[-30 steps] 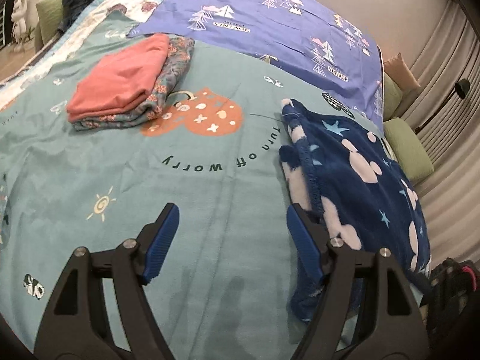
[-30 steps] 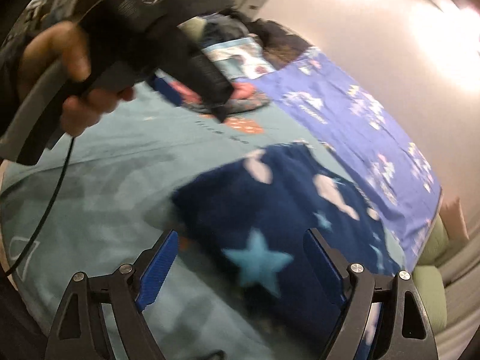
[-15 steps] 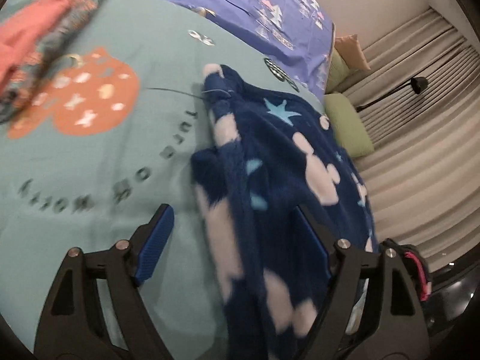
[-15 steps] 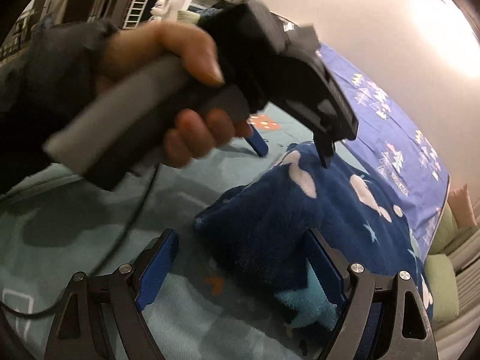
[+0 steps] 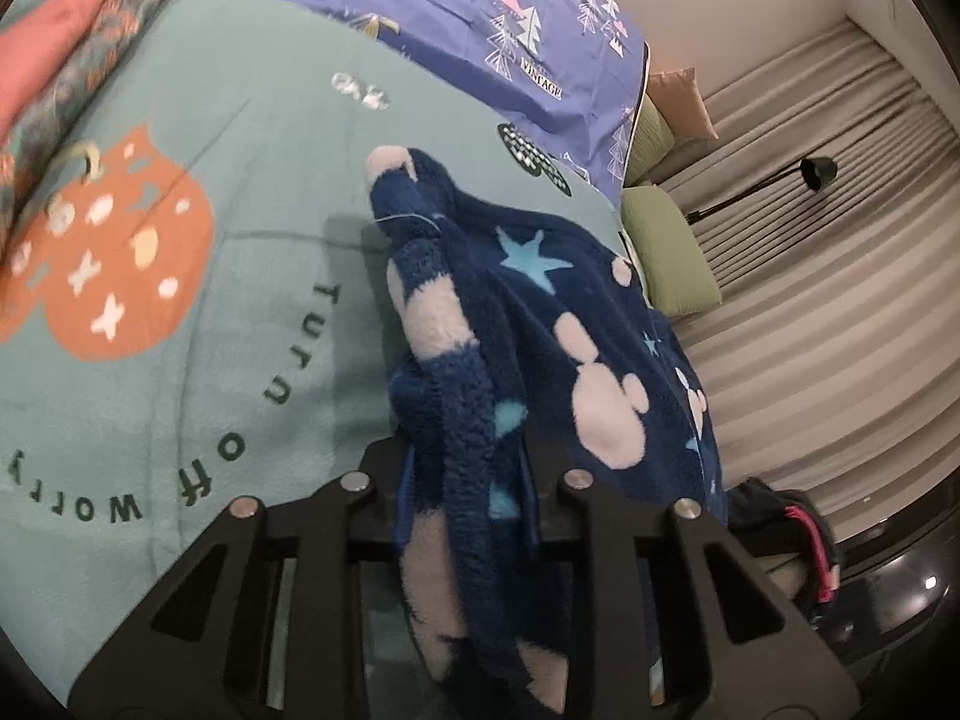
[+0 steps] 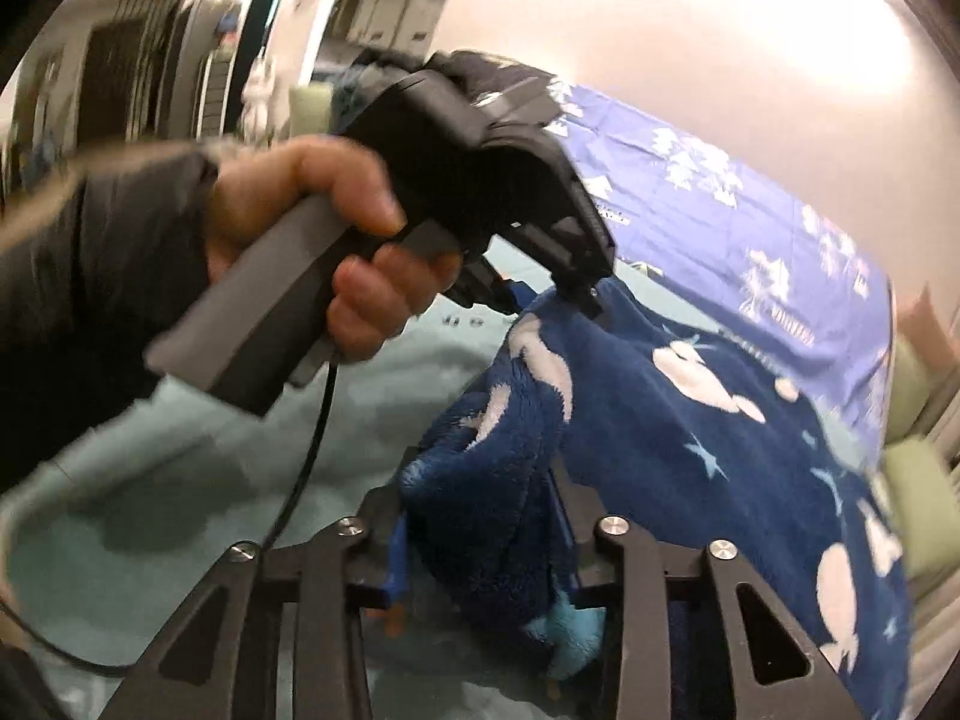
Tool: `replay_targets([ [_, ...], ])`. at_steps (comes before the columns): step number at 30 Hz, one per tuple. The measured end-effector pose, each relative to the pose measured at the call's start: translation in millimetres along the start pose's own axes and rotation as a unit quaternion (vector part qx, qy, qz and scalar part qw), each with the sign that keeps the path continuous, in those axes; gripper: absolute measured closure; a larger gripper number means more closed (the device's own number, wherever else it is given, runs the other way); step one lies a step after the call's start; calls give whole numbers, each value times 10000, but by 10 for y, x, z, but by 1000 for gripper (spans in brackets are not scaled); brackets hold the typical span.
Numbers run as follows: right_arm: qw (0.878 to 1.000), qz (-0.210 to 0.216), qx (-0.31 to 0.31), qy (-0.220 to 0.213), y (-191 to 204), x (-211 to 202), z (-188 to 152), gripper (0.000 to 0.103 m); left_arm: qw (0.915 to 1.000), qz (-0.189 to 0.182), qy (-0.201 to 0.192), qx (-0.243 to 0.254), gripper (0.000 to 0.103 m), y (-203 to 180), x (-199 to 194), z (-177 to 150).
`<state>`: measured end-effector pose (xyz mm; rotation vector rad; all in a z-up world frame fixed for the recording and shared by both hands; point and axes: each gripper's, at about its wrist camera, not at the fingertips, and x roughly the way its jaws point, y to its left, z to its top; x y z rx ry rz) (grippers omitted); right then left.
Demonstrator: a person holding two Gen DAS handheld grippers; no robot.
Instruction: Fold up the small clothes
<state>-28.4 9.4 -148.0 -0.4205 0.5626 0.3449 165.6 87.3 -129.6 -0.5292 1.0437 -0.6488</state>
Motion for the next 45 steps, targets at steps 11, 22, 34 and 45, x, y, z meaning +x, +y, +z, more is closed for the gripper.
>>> replay_targets([
  [11, 9804, 907, 1687, -454, -817, -325, 124, 71, 9975, 434, -99, 556, 75, -711, -165, 256],
  [22, 9419, 1186, 2900, -1209, -1690, -818, -108, 73, 9843, 944, -52, 1488, 76, -1978, 63, 449],
  [34, 8937, 1159, 3972, -1736, -2658, -1345, -772, 73, 9569, 1319, 285, 2570, 76, -3298, 865, 200],
  [45, 7961, 1581, 5592, -1689, -3333, -1376, -1817, 74, 9272, 1890, 1004, 3073, 73, -3800, 1923, -125],
])
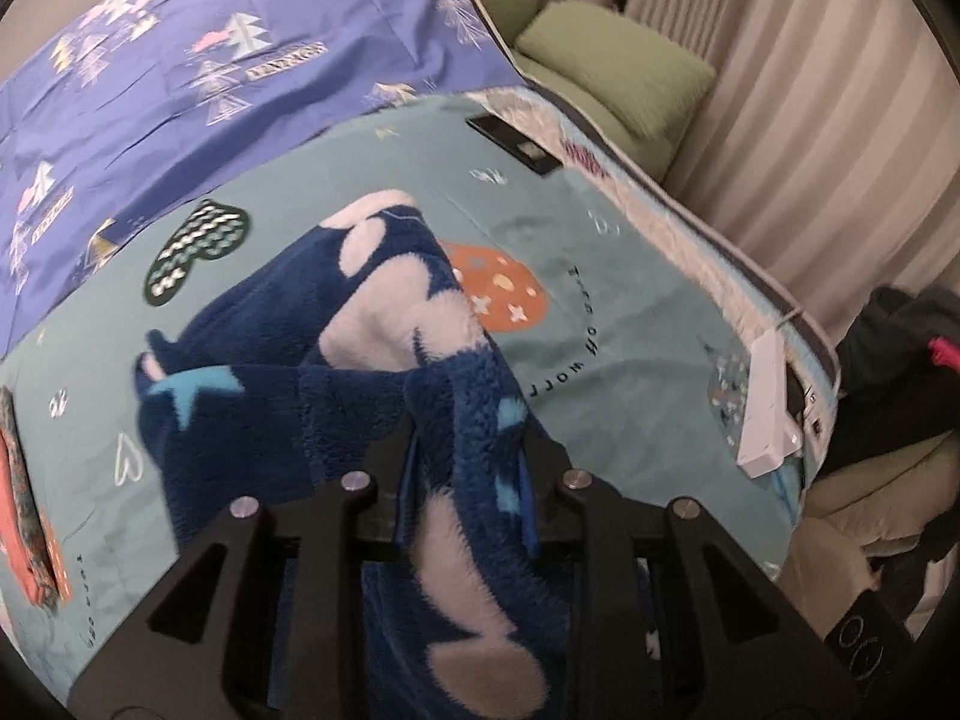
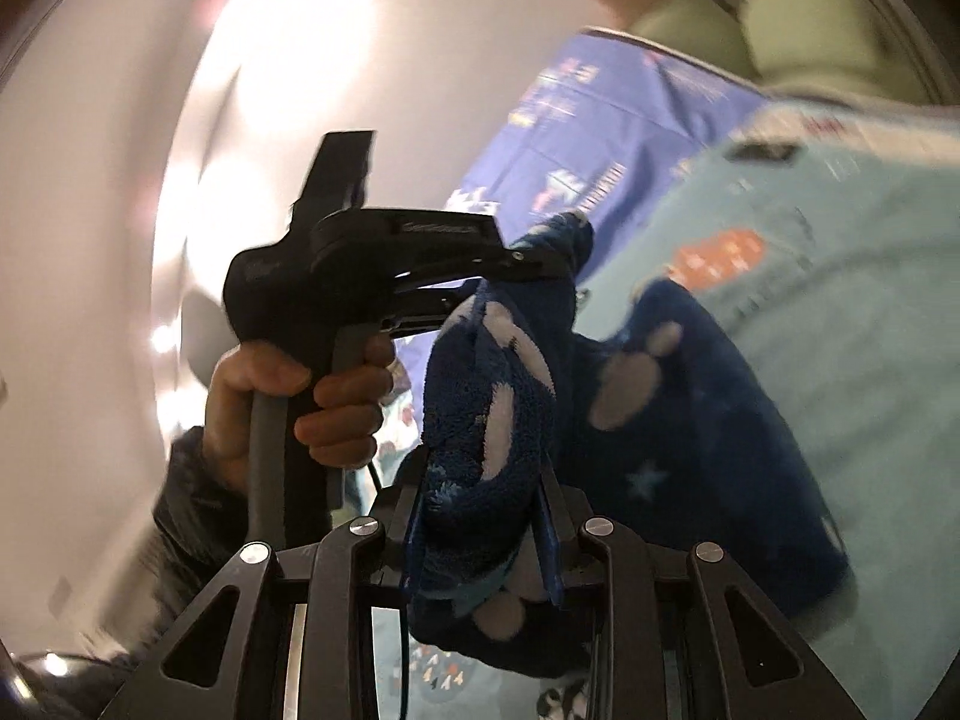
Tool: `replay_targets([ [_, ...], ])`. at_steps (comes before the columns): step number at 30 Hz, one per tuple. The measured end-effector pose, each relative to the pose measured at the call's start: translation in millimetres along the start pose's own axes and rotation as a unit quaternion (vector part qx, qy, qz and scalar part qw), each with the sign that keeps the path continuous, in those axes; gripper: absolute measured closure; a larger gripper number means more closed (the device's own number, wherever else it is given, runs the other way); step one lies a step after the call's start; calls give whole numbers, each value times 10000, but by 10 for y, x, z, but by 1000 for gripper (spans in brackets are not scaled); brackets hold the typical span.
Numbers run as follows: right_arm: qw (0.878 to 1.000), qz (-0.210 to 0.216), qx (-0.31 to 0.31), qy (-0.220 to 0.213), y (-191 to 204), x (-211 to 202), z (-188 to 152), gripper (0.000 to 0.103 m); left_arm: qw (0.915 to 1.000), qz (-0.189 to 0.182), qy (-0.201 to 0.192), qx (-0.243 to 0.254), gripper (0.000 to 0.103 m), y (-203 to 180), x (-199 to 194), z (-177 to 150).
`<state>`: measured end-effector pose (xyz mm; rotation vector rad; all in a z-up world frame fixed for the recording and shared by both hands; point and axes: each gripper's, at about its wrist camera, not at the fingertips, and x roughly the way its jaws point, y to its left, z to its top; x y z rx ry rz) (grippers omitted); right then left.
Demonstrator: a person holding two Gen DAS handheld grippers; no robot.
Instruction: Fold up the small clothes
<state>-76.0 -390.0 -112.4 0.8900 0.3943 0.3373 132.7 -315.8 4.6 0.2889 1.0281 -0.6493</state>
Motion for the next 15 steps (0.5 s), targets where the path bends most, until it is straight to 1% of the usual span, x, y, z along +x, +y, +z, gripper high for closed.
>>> replay_targets([
  [1, 9999, -3, 140, 0, -108, -26, 39, 74, 9999, 51, 31, 107, 72, -81, 69, -1],
  [4, 9988, -41, 485, 25, -336, -139, -12, 75, 9995, 78, 177, 264, 70, -242, 257, -19],
  [7, 9971, -77, 753, 60, -503, -218, -67, 75, 9993, -18, 275, 263, 68, -335, 387, -42],
  [9, 9958, -68, 912, 80, -587, -257, -94, 75, 9992, -110, 235, 299, 68, -396, 423, -46],
  [12, 9939, -51, 1093, 121, -706, -269, -112, 76, 9987, -360, 143, 339, 68, -458, 335, -22],
  [14, 9935, -31, 1128, 150, -736, -269, -111, 76, 9975, -611, -99, 355, 68, -472, 98, -12],
  [15, 9938, -46, 1097, 155, -729, -279, -112, 76, 9967, -659, -246, 394, 68, -483, 10, -9],
])
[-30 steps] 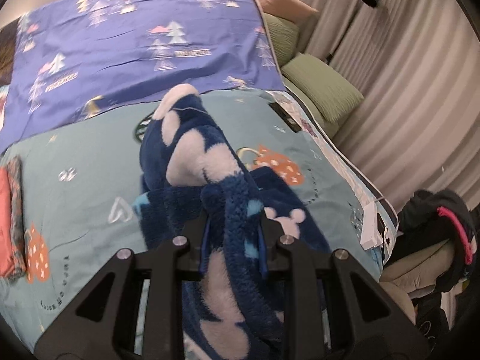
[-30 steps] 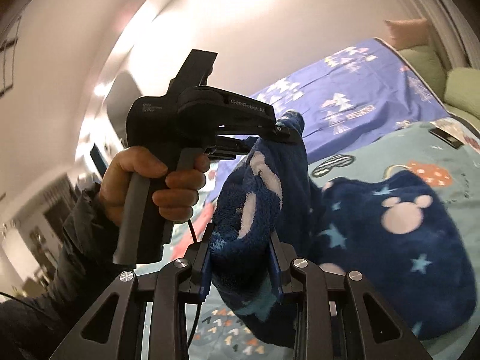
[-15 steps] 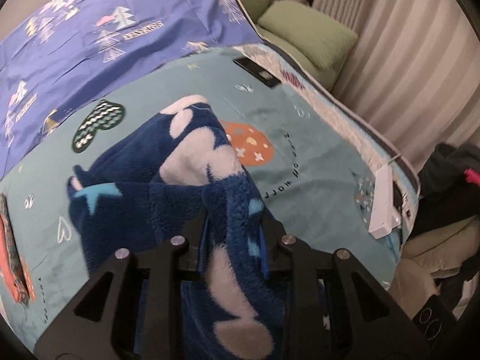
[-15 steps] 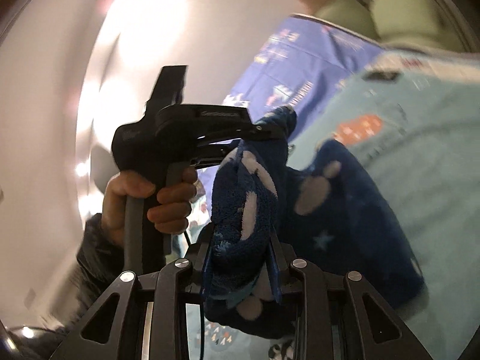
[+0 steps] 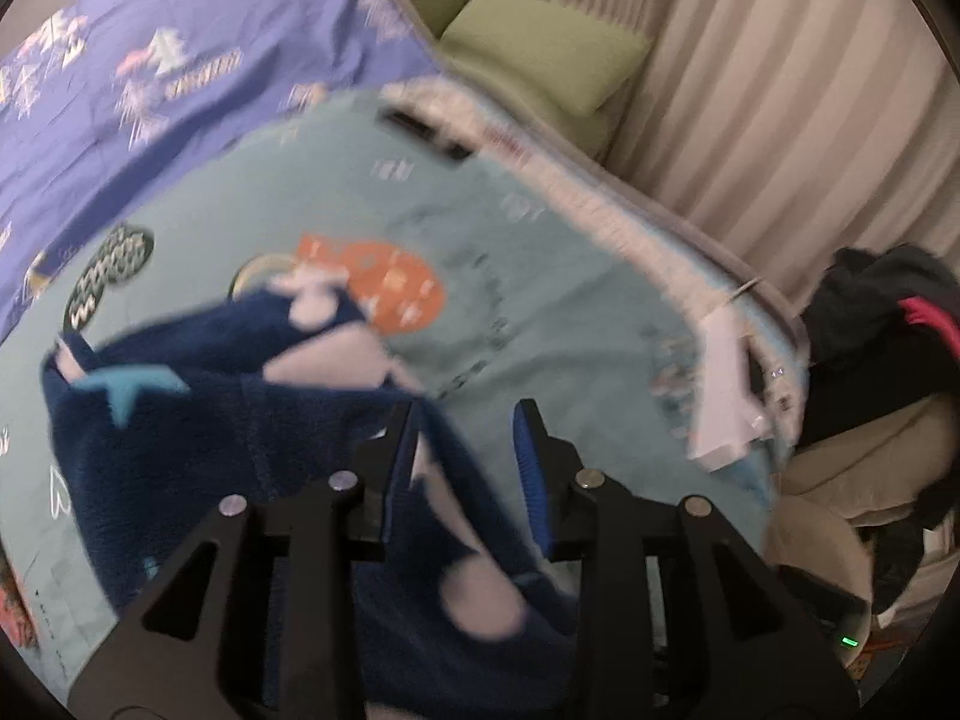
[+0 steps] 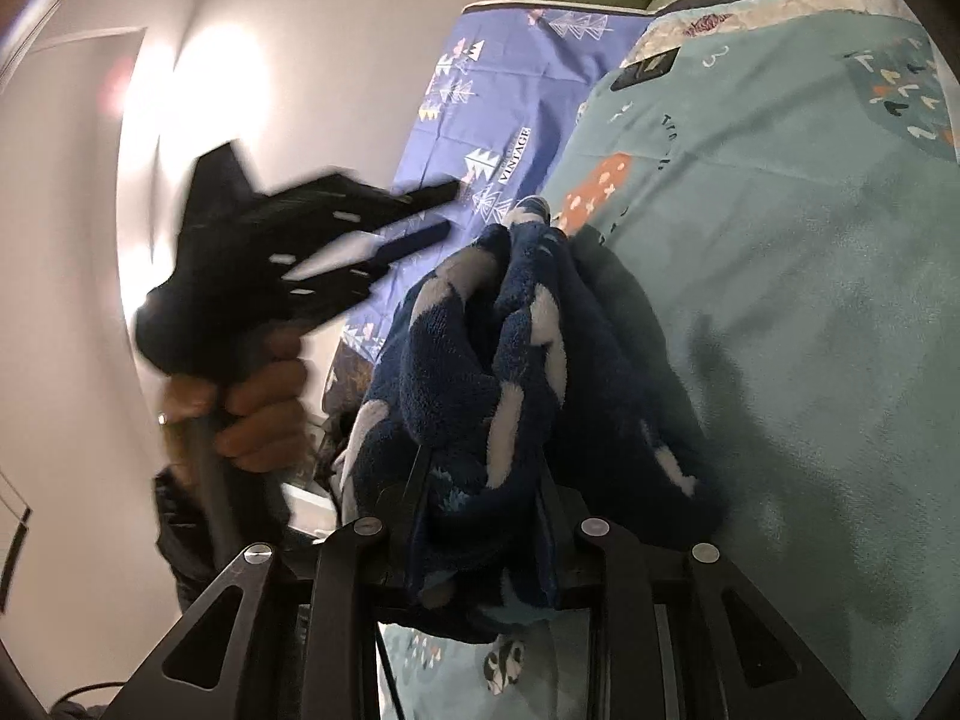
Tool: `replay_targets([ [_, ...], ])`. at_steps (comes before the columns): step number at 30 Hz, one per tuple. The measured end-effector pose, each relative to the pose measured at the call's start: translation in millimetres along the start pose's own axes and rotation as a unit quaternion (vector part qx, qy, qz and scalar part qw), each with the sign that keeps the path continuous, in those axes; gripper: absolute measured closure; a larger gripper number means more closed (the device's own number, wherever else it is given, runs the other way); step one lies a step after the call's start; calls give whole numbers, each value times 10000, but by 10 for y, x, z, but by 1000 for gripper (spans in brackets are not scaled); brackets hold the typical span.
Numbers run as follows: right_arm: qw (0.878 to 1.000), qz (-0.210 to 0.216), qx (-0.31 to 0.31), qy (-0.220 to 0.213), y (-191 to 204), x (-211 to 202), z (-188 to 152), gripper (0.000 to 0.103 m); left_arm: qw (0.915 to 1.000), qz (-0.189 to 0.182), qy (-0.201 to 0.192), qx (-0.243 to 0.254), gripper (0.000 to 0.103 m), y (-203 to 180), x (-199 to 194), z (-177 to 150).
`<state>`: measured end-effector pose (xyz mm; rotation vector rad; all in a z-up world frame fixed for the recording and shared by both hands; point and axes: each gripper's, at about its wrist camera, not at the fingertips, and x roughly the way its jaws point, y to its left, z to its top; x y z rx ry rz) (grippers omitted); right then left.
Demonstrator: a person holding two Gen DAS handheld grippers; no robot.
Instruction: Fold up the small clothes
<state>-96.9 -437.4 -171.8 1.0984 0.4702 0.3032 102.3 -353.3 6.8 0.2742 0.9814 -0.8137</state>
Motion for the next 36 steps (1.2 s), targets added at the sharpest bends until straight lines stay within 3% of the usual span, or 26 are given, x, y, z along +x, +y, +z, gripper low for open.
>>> replay_targets([
  [2, 10000, -46, -71, 1, 36, -7, -9, 76, 9982, 133, -469, 354, 64, -56, -351, -44],
  [5, 9999, -43, -106, 21, 47, -32, -9, 76, 9932, 538, -767, 695, 60, -66, -622, -187],
  [8, 9999, -52, -96, 31, 13, -45, 15, 76, 9881, 916, -895, 857, 60, 49, -772, -436],
  [11, 9999, -123, -74, -9, -42, -73, 48, 76, 9857, 1263, -740, 833, 60, 245, -740, -777],
  [15, 9997, -228, -102, -13, -58, -137, 77, 78, 9897, 1111, -375, 821, 60, 315, -531, -1211],
  [19, 9979, -516, -393, 74, 34, -172, 84, 76, 9865, 1269, -527, 887, 60, 214, -392, -1378],
  [23, 9863, -1231, -1081, -209, 265, -326, 108, 68, 9886, 1073, -589, 873, 57, 128, -411, -1402],
  [26, 9736, -1534, -1639, -420, 478, -435, 157, 54, 9846, 1202, -636, 1101, 57, 47, -397, -1482],
  [28, 9697, -1553, -1864, -300, 568, -395, 201, 46, 9849, 1156, -680, 1091, 57, 56, -409, -1498],
  [34, 9656, -1563, -2055, 302, 656, 82, 249, 46, 9863, 1062, -784, 993, 57, 89, -388, -1530],
  [36, 9580, -1932, -2078, 411, 572, 230, 231, 51, 9859, 1063, -816, 1001, 57, 92, -366, -1546],
])
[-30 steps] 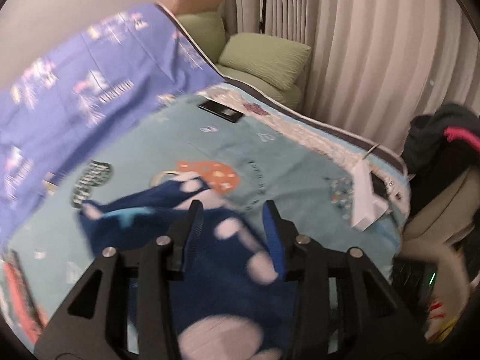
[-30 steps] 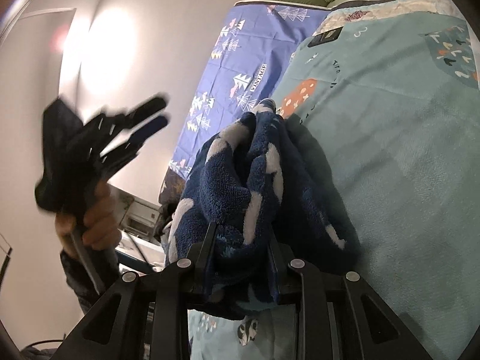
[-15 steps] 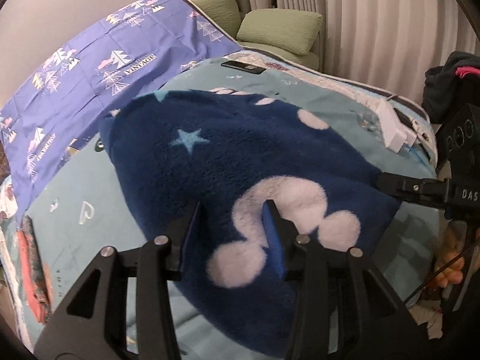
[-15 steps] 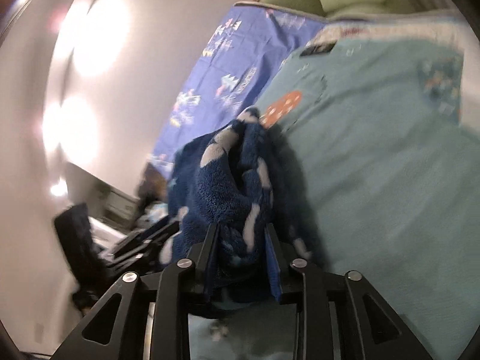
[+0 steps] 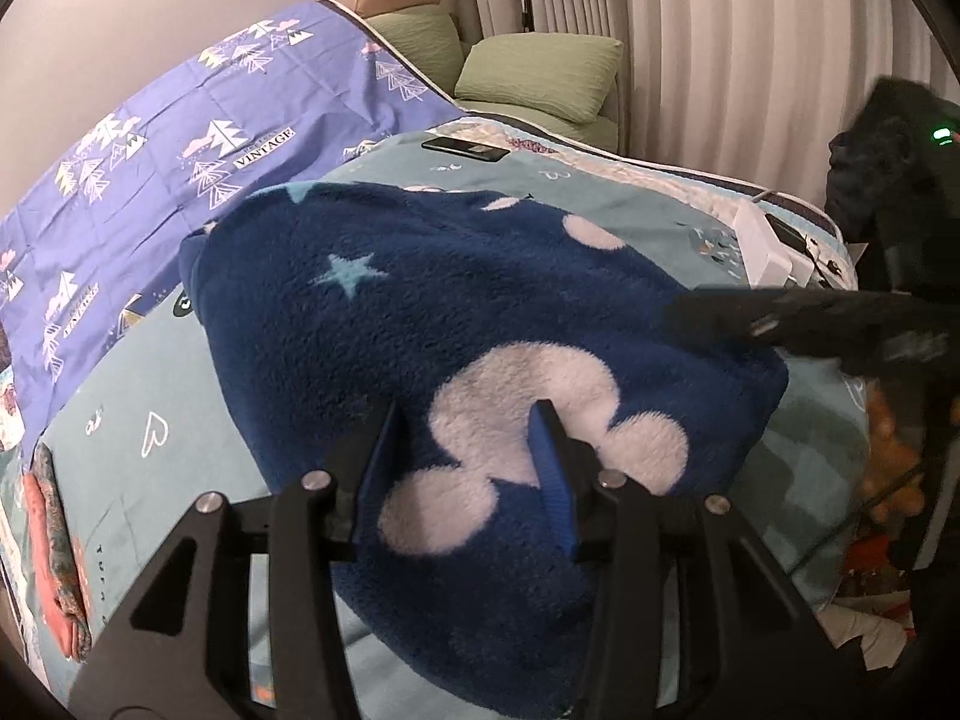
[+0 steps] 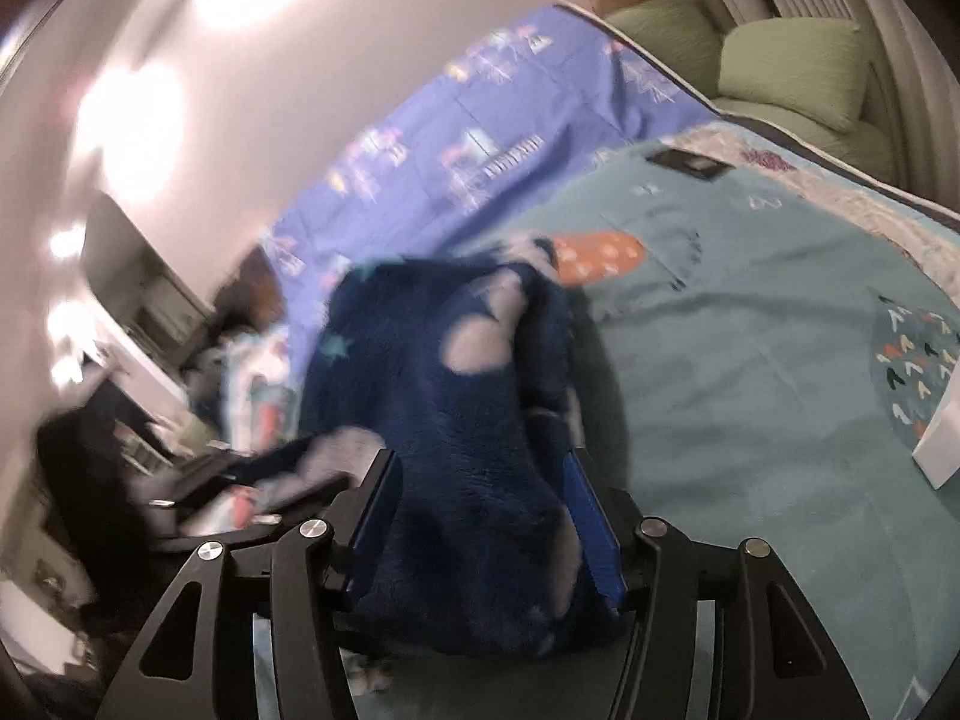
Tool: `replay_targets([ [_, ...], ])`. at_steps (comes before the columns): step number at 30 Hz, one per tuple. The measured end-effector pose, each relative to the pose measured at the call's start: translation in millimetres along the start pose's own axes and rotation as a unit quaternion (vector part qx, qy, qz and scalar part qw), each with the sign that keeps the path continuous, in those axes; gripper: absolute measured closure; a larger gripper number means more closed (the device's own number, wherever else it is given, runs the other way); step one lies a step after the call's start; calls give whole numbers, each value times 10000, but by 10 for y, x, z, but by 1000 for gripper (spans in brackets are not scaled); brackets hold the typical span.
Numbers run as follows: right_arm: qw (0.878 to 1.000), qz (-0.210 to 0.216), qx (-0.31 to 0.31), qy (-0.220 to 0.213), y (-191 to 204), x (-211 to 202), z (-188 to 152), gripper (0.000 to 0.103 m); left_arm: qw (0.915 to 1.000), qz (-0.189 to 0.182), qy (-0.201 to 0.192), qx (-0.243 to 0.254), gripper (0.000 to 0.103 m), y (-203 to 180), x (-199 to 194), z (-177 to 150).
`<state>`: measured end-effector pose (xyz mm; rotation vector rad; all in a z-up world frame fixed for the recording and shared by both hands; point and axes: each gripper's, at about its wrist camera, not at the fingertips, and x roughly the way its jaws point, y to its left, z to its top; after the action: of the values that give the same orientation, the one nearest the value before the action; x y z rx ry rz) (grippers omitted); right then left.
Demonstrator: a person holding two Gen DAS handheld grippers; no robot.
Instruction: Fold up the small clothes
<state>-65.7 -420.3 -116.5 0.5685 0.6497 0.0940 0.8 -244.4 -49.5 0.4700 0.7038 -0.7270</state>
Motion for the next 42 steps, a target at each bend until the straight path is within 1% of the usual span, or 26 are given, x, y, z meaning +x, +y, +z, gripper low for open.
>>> replay_targets([
  [1, 9995, -277, 39, 121, -50, 112, -34, 51, 10000, -38, 4, -8, 56, -11, 2, -2],
  [3, 9986, -192, 438, 218, -212, 186, -109, 51, 9999, -155, -14, -47, 56, -22, 57, -14],
  [5, 9974, -159, 667, 234, -279, 150, -122, 51, 9998, -172, -80, -53, 56, -47, 73, -18],
  [7, 9980, -292, 538, 151, -228, 55, -96, 52, 9999, -93, -125, -31, 56, -79, 59, -14],
  [8, 9983, -380, 438, 91, -182, -2, -79, 54, 9999, -70, -146, -43, 56, -79, 45, -13],
  [10, 9981, -533, 293, -102, -86, -139, -34, 60, 9998, -105, -174, -66, 56, -38, 25, -17],
  [11, 9980, -520, 258, -246, -48, -215, 1, 69, 9997, -147, -178, -83, 56, -16, 25, -18],
  [12, 9982, -410, 232, -368, -8, -276, 35, 80, 9996, -199, -187, -116, 56, 7, 28, -21],
  [14, 9986, 42, 129, -514, 97, -339, 116, 91, 9993, -262, -189, -170, 55, 31, 38, -18],
  [16, 9982, 299, -70, -510, 224, -313, 171, 92, 9993, -285, -203, -161, 55, 28, 48, -15],
  [18, 9989, 169, -199, -391, 289, -191, 181, 92, 9992, -294, -218, -150, 54, 28, 59, -26],
  [19, 9996, -80, -247, -128, 285, -34, 159, 92, 9992, -306, -213, -166, 54, 37, 67, -32],
  [20, 9986, -352, -291, 274, 245, 161, 119, 94, 9991, -322, -205, -184, 54, 51, 79, -36],
  [21, 9973, -447, -306, 504, 189, 324, 67, 95, 9989, -381, -185, -191, 53, 61, 104, -42],
  [23, 9989, -324, -197, 267, 37, 434, -34, 96, 9990, -376, -203, -130, 52, 48, 227, -63],
  [24, 9989, -359, -186, 255, 38, 428, -39, 96, 9991, -364, -208, -114, 52, 41, 254, -66],
  [28, 9957, -706, -496, 334, 179, 403, -31, 96, 9989, -388, -172, -206, 52, 57, 244, -24],
  [30, 9958, -639, -491, 438, 198, 381, 0, 96, 9985, -434, -175, -285, 52, 81, 182, -35],
  [32, 9973, -491, -292, 455, 183, 268, 54, 95, 9975, -468, -254, -462, 52, 128, 51, -37],
  [33, 9978, -467, -344, 328, 225, 192, 65, 95, 9963, -501, -326, -624, 52, 167, -63, -47],
  [36, 9925, -559, -990, -451, 473, -198, -1, 91, 9929, -670, -518, -833, 52, 250, -285, -95],
  [37, 9904, -511, -1126, -613, 530, -279, -31, 89, 9926, -699, -581, -811, 52, 255, -380, -137],
  [38, 9891, -437, -1241, -658, 573, -322, -65, 87, 9929, -683, -608, -761, 52, 245, -433, -180],
  [40, 9882, -386, -1433, -390, 615, -297, -158, 86, 9940, -660, -593, -635, 52, 201, -468, -267],
  [41, 9885, -519, -1411, -176, 582, -210, -205, 87, 9949, -644, -535, -568, 52, 181, -448, -309],
  [42, 9886, -689, -1331, 153, 512, -81, -257, 87, 9962, -589, -416, -481, 52, 150, -386, -363],
])
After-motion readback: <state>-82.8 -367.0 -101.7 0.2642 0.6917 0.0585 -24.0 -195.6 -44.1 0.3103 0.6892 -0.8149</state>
